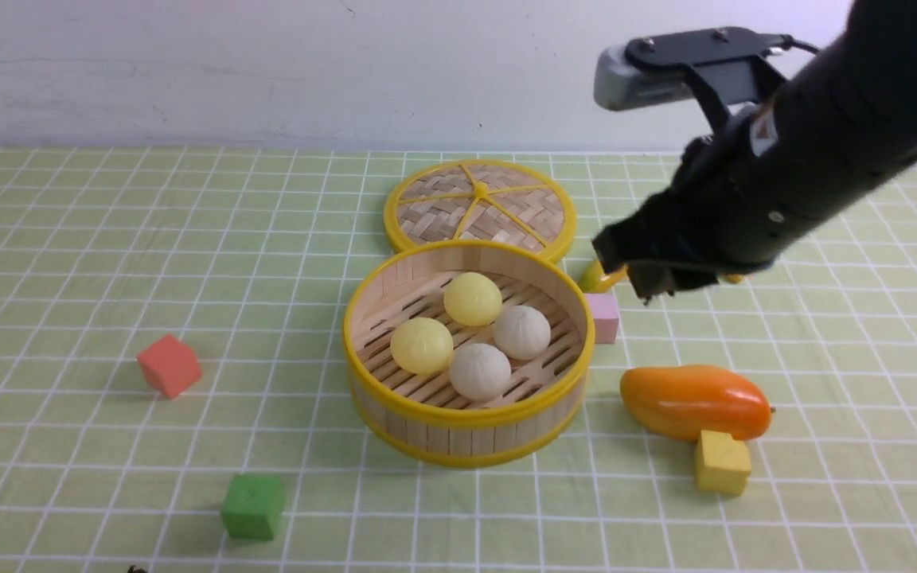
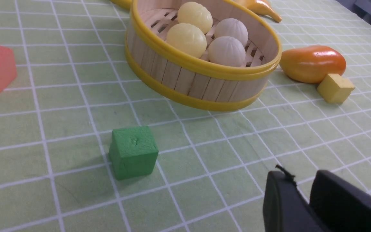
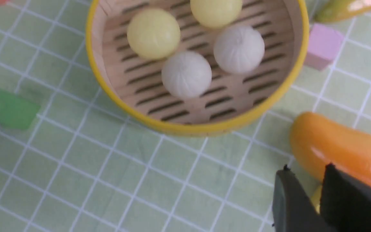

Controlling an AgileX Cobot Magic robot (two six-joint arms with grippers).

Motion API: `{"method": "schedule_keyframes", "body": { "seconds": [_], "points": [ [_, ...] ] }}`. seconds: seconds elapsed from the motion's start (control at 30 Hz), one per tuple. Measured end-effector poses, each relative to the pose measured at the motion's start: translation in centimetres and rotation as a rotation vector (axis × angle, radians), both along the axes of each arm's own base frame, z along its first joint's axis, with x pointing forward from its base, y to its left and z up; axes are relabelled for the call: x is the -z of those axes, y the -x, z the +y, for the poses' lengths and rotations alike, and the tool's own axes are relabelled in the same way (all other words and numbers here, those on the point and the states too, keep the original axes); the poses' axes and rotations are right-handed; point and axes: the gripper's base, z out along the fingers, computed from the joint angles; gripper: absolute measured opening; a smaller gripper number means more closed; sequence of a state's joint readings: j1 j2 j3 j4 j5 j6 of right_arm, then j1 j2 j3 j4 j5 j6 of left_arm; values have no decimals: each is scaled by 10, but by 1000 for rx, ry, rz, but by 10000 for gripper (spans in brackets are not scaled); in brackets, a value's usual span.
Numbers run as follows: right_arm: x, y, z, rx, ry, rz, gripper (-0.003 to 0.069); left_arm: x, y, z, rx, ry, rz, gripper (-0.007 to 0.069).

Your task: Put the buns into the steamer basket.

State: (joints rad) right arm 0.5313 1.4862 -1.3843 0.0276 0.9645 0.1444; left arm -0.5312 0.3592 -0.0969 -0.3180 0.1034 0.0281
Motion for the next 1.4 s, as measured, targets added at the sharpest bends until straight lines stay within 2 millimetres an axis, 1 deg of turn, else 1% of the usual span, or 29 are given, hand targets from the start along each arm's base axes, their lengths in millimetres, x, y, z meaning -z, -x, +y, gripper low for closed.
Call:
{"method": "schedule_keyframes", "body": {
  "seconds": [0.03,0.1,0.13,0.17,0.23,0.3,0.33,0.4,0.53,0.57,0.6,0.63,0.67,0.7,0.73,0.8,0.83,0.87,0.9,0.93,0.97,1.03,1.13,1.17,1.4],
  "points": [
    [-1,8,-4,5,-3,2,141,0,0,0,0,0,0,134],
    [6,32,-17,18,9,46,134,0,0,0,0,0,0,134],
    [7,40,-21,20,12,64,134,0,0,0,0,0,0,134],
    [6,44,-23,20,12,68,134,0,0,0,0,0,0,134],
    [9,64,-34,21,34,124,134,0,0,0,0,0,0,134],
    [8,78,-42,19,60,174,134,0,0,0,0,0,0,134],
    [8,79,-43,18,64,180,134,0,0,0,0,0,0,134],
    [5,89,-48,19,78,204,136,0,0,0,0,0,0,134],
    [1,93,-55,25,105,173,127,0,0,0,0,0,0,134],
    [1,97,-59,30,106,163,107,0,0,0,0,0,0,134],
    [1,103,-67,38,87,122,69,0,0,0,0,0,0,137],
    [3,102,-67,39,87,120,62,0,0,0,0,0,0,137],
    [5,112,-78,52,33,35,10,0,0,0,0,0,0,139],
    [16,121,-90,74,-5,-36,-14,0,0,0,0,0,0,141],
    [23,128,-97,96,-37,-92,-19,0,0,0,0,0,0,143],
    [46,151,-118,156,-84,-233,-22,0,0,0,0,0,0,145],
    [54,163,-127,187,-102,-321,-22,0,0,0,0,0,0,144],
    [71,173,-133,210,-100,-364,-22,0,0,0,0,0,0,145],
    [83,187,-141,243,-110,-460,-22,0,0,0,0,0,0,146],
    [100,195,-145,263,-107,-489,-22,0,0,0,0,0,0,147],
    [113,205,-149,290,-114,-554,-22,0,0,0,0,0,0,148],
    [144,216,-153,336,-128,-590,-22,0,0,0,0,0,0,152],
    [175,221,-156,411,-163,-599,-22,0,0,0,0,-1,1,155],
    [179,221,-157,435,-182,-599,-22,0,0,0,0,0,-1,155],
    [178,221,-157,480,-226,-613,-22,0,0,0,1,-1,3,163]
  ]
}}
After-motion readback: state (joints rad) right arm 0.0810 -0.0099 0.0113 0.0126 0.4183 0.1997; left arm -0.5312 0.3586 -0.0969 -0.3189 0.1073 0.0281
